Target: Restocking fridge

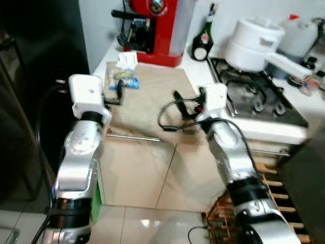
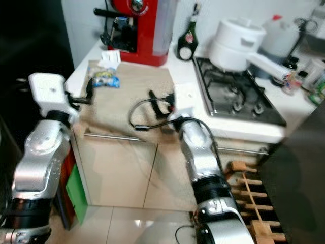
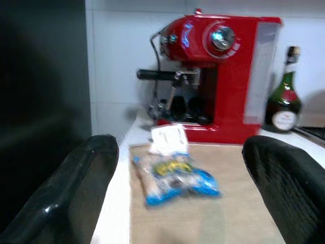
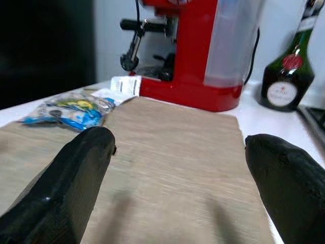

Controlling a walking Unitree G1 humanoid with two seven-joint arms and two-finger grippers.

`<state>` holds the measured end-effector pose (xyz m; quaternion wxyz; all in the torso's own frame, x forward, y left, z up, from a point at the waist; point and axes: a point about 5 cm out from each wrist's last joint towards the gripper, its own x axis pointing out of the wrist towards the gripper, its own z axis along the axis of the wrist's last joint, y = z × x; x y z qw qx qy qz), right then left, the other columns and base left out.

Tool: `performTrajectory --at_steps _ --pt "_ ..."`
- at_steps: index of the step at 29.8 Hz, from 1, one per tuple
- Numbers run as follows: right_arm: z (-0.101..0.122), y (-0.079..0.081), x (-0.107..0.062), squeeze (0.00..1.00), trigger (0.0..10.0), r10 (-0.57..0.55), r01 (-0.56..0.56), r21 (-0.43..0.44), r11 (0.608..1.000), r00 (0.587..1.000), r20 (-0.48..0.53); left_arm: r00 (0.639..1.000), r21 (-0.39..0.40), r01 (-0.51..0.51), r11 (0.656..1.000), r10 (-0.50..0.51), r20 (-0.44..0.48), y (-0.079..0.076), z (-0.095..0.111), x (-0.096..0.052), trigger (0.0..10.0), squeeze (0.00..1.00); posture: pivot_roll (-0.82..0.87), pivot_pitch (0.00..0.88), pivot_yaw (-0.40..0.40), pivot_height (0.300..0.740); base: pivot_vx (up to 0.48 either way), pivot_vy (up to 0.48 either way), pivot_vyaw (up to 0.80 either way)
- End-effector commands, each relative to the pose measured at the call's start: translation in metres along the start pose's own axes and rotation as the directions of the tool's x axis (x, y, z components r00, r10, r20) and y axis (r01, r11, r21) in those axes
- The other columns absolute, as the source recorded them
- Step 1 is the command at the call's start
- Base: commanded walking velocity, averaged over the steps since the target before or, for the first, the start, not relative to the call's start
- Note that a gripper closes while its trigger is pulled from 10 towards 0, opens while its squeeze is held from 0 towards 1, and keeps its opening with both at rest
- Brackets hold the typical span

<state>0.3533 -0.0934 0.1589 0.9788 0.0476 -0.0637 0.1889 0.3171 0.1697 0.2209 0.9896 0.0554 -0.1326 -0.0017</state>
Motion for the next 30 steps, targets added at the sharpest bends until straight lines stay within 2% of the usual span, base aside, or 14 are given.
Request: performTrajectory --at_steps 1,8,12,14,15,17,20,22,26,30 --pt "0.007 0.009 0.001 0.07 10.0 0.022 -0.022 0.014 1.000 1.000 0.022 1.000 0.005 -0.013 1.000 0.013 0.002 0.010 0.006 -0.002 10.0 0.00 0.01 0.000 -0.086 0.740 0.480 0.000 0.00" --pt "0.011 0.012 -0.002 0.07 10.0 0.013 -0.014 0.035 0.999 0.999 0.039 1.000 0.025 -0.006 1.000 0.006 -0.020 0.019 0.004 0.000 10.0 0.00 0.03 0.000 -0.068 0.740 0.480 0.000 0.00" --pt "0.005 0.013 -0.005 0.07 10.0 0.001 -0.002 0.046 0.999 1.000 0.023 1.000 0.068 -0.005 0.998 0.005 -0.003 0.025 0.011 0.007 10.0 0.00 0.02 0.000 -0.052 0.740 0.480 0.000 0.00" --pt "0.005 0.015 -0.006 0.07 10.0 -0.003 0.002 0.051 0.999 1.000 0.023 1.000 0.048 -0.004 0.999 0.004 -0.008 0.027 0.014 0.010 10.0 0.00 0.01 0.000 -0.041 0.740 0.480 0.000 0.00" --pt "0.008 0.017 -0.007 0.07 10.0 -0.007 0.005 0.058 0.998 0.999 0.035 1.000 0.010 0.003 1.000 -0.003 -0.016 0.032 0.019 0.017 10.0 0.00 0.00 0.000 -0.027 0.740 0.000 0.000 0.00" --pt "0.010 0.017 -0.007 0.07 10.0 -0.008 0.005 0.060 0.998 0.999 0.041 1.000 0.006 0.010 1.000 -0.010 -0.014 0.034 0.022 0.019 10.0 0.00 0.00 0.000 -0.027 0.740 0.000 0.000 0.00" --pt "0.013 0.014 -0.012 0.07 10.0 -0.030 0.027 0.062 0.998 0.998 0.051 0.999 0.044 0.039 0.998 -0.038 -0.026 0.042 0.025 0.030 10.0 0.00 -0.02 0.000 -0.010 0.740 0.000 0.000 0.00" --pt "0.014 0.010 -0.015 0.07 10.0 -0.049 0.045 0.062 0.997 0.997 0.054 0.996 0.036 0.068 0.997 -0.065 -0.065 0.048 0.020 0.040 10.0 0.00 -0.04 0.000 0.000 0.740 0.000 0.000 0.00" --pt "0.015 0.006 -0.021 0.07 10.0 -0.073 0.070 0.061 0.996 0.996 0.057 0.983 0.005 0.137 0.990 -0.136 -0.126 0.049 0.012 0.052 10.0 0.00 -0.06 0.000 0.014 0.740 0.000 0.000 0.00" --pt "0.014 0.005 -0.028 0.07 10.0 -0.089 0.087 0.053 0.995 0.995 0.050 0.969 -0.018 0.203 0.979 -0.203 -0.144 0.046 0.009 0.060 10.0 0.00 -0.09 0.000 0.034 0.740 0.000 0.000 0.00"
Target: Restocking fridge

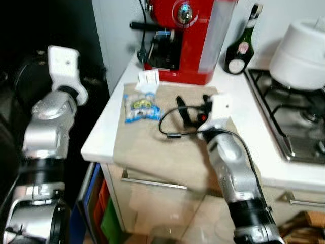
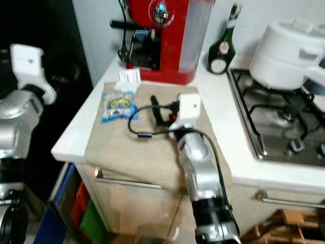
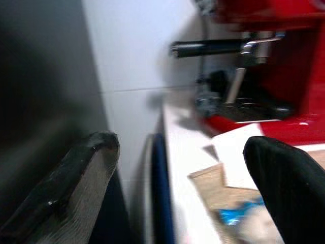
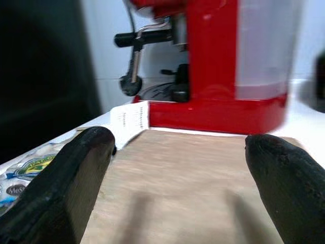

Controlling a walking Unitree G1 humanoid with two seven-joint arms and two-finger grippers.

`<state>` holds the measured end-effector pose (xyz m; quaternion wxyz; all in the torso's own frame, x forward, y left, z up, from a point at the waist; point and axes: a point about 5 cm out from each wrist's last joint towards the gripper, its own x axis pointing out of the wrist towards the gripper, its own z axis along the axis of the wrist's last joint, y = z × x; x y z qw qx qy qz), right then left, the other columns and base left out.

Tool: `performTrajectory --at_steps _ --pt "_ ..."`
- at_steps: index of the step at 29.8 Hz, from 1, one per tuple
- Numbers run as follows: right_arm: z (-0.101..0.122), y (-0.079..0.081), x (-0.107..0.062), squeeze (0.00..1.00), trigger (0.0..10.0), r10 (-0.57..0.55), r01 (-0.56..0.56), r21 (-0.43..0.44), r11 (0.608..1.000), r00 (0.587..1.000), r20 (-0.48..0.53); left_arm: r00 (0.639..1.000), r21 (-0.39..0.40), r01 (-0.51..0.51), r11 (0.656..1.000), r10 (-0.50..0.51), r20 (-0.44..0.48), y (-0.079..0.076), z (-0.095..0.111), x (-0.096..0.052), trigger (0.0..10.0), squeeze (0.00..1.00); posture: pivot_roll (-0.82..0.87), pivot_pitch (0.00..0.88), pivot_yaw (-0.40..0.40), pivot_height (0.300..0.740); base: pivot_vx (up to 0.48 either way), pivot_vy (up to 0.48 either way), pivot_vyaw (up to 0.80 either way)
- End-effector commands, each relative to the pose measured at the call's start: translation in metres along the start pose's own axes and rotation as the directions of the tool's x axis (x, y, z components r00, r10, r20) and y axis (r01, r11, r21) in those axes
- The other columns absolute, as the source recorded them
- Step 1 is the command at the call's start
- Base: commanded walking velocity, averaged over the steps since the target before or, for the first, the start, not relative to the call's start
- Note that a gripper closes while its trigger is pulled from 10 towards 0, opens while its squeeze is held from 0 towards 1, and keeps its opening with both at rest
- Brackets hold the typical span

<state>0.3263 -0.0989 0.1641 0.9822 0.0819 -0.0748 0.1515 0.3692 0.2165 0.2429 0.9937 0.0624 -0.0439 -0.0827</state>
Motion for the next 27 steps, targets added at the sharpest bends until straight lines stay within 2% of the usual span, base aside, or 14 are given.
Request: performTrajectory --at_steps 1,5,6,10,14,15,22,27 --pt "0.005 -0.001 -0.005 0.07 10.0 -0.015 0.015 -0.012 1.000 1.000 0.012 0.998 0.018 0.061 0.998 -0.062 0.034 -0.005 0.008 0.007 10.0 0.00 -0.10 0.000 0.040 0.740 0.000 0.000 0.00" --pt "0.003 -0.001 -0.005 0.07 10.0 -0.012 0.012 -0.051 0.999 1.000 -0.012 0.996 0.012 0.080 0.997 -0.081 0.047 -0.012 0.006 0.009 10.0 0.00 -0.12 0.000 0.048 0.740 0.000 0.000 0.00" --pt "0.004 0.001 -0.005 0.07 10.0 -0.010 0.009 -0.050 0.999 1.000 -0.015 0.995 0.000 0.090 0.996 -0.090 0.045 -0.017 0.003 0.011 10.0 0.00 -0.12 0.000 0.050 0.740 0.000 0.000 -0.70" --pt "0.004 0.002 -0.006 0.08 10.0 -0.005 0.004 -0.046 0.999 1.000 -0.016 0.995 -0.013 0.094 0.995 -0.094 0.037 -0.020 -0.001 0.011 10.0 0.00 -0.12 0.000 0.047 0.740 0.000 0.000 -0.69" --pt "0.001 0.005 -0.007 0.08 10.0 0.020 -0.022 -0.077 0.997 0.999 -0.031 0.998 0.009 0.061 0.998 -0.061 0.018 -0.013 -0.005 0.012 10.0 0.00 -0.11 0.000 0.042 0.740 0.000 0.000 -0.69" --pt "0.001 0.007 -0.007 0.07 10.0 0.034 -0.037 -0.091 0.995 0.999 -0.025 0.998 0.001 0.052 0.999 -0.052 0.021 -0.009 -0.005 0.012 10.0 0.00 -0.10 0.000 0.040 0.740 0.000 0.000 0.00" --pt "0.001 0.007 -0.007 0.07 10.0 0.034 -0.037 -0.091 0.995 0.999 -0.025 0.998 0.001 0.052 0.999 -0.052 0.021 -0.009 -0.005 0.012 10.0 0.00 -0.10 0.000 0.040 0.740 0.000 0.000 0.00" --pt "0.000 0.014 -0.002 0.09 10.0 0.059 -0.062 -0.066 0.996 0.997 -0.042 0.998 -0.090 0.033 0.995 -0.028 0.054 0.001 -0.014 -0.002 10.0 0.00 -0.08 0.000 0.022 0.740 0.000 0.384 -0.64"
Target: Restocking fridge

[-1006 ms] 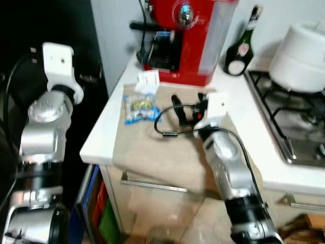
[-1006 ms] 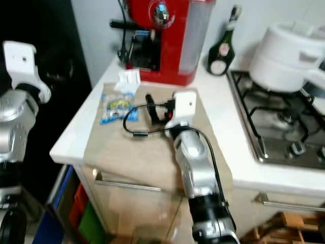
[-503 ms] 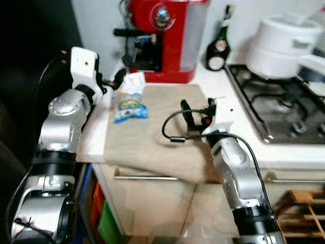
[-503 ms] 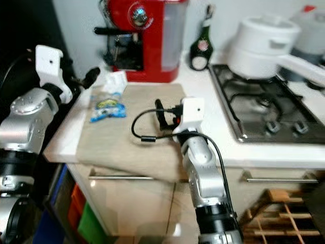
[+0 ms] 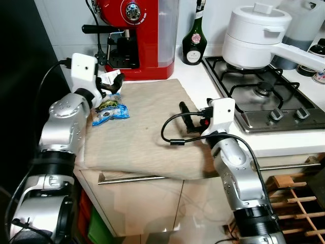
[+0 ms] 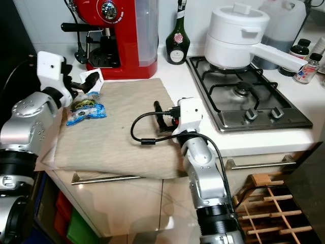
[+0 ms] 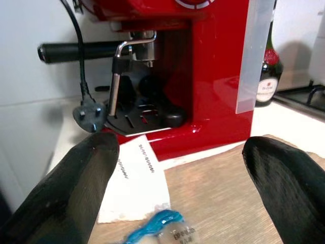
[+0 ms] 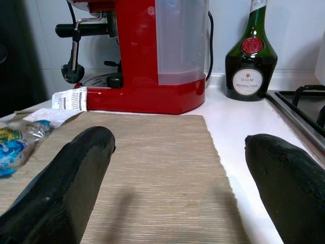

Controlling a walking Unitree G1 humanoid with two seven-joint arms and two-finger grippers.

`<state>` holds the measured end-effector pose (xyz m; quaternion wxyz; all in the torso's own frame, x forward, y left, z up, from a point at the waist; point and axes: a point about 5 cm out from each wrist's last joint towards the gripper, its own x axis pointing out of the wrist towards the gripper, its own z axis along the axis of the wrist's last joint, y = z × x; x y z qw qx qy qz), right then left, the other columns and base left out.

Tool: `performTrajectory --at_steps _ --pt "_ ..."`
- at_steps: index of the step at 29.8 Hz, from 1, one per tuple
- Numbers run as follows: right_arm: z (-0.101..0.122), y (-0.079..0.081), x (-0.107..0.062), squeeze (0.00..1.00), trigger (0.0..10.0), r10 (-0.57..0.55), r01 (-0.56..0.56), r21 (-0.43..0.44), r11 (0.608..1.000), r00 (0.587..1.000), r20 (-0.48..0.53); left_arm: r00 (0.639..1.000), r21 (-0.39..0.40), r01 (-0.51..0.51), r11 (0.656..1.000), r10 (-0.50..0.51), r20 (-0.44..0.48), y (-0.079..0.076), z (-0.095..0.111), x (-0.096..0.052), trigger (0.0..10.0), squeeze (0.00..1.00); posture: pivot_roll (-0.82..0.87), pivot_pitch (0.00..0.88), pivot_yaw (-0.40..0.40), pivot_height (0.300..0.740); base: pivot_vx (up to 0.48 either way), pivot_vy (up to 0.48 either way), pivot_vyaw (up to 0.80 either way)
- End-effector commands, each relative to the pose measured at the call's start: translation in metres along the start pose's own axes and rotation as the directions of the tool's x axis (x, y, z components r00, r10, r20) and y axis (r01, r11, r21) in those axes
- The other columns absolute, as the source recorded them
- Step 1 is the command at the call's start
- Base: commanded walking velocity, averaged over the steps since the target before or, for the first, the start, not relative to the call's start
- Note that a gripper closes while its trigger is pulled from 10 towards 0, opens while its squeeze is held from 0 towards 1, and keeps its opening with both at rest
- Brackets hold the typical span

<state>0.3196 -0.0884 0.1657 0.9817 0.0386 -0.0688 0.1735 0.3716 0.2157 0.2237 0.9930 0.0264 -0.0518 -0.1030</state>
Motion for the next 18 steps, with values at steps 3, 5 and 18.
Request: performTrajectory --at_steps 3,5,18 --pt "0.0000 0.0016 0.0010 0.08 10.0 0.014 -0.014 0.010 1.000 1.000 -0.005 0.999 -0.030 0.004 1.000 -0.003 0.034 0.0015 0.0047 -0.0061 10.0 0.00 -0.07 0.000 0.016 0.740 0.000 0.480 0.00" --pt "0.0004 0.0007 0.0009 0.08 10.0 0.011 -0.011 0.001 1.000 1.000 -0.002 0.999 -0.024 0.013 1.000 -0.012 0.035 0.0005 0.0042 -0.0076 10.0 0.00 -0.07 0.000 0.013 0.740 0.000 0.480 0.00" --pt "0.0003 0.0032 0.0003 0.09 10.0 0.013 -0.013 0.031 0.999 1.000 0.000 0.999 0.056 0.037 0.998 -0.036 -0.013 0.0047 0.0039 -0.0097 10.0 0.00 -0.06 0.000 0.018 0.740 0.000 0.074 0.00"
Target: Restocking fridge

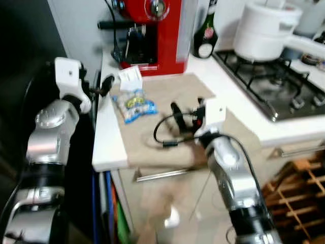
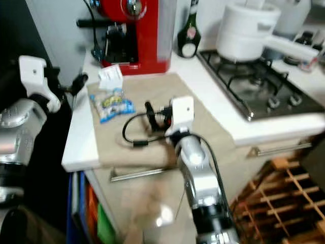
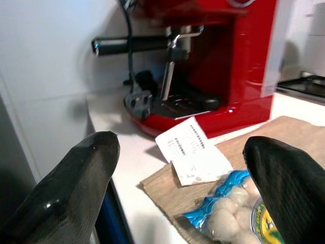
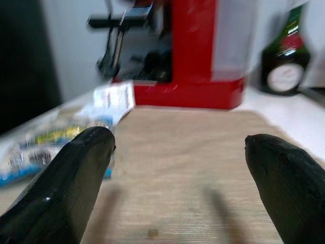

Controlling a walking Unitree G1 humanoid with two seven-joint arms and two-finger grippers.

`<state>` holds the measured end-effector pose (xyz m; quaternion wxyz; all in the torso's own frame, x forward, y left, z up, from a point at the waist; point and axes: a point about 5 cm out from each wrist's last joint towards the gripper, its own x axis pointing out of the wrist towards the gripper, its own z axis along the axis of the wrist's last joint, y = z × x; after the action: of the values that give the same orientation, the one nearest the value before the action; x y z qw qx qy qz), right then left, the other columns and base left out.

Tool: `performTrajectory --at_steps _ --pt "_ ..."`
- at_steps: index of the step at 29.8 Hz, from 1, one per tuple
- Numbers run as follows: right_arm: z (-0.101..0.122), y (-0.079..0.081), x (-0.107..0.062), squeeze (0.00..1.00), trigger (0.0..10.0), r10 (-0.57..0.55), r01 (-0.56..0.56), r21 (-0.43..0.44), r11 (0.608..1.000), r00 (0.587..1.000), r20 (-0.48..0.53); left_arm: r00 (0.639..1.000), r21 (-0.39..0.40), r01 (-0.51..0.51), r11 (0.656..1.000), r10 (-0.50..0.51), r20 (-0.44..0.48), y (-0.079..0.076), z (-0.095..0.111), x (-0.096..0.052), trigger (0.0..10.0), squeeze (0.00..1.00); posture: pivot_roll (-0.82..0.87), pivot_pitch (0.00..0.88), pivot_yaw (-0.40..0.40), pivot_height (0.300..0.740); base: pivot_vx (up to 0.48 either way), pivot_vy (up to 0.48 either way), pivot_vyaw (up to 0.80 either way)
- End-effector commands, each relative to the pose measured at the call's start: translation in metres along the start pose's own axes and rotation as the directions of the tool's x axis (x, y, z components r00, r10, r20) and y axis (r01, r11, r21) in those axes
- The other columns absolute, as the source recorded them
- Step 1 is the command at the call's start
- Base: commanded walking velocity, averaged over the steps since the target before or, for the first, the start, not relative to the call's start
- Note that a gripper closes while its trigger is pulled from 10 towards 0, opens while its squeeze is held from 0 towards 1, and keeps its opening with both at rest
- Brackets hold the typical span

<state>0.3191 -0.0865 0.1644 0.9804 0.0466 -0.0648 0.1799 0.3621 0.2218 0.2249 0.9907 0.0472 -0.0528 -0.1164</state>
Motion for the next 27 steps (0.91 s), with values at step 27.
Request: performTrajectory --at_steps 27 --pt "0.012 -0.013 -0.024 0.08 10.0 -0.064 0.063 0.099 0.993 0.998 0.009 0.980 0.070 0.081 0.994 -0.066 -0.190 -0.032 -0.036 0.040 10.0 0.00 -0.13 0.000 0.060 0.740 0.000 0.000 0.00"
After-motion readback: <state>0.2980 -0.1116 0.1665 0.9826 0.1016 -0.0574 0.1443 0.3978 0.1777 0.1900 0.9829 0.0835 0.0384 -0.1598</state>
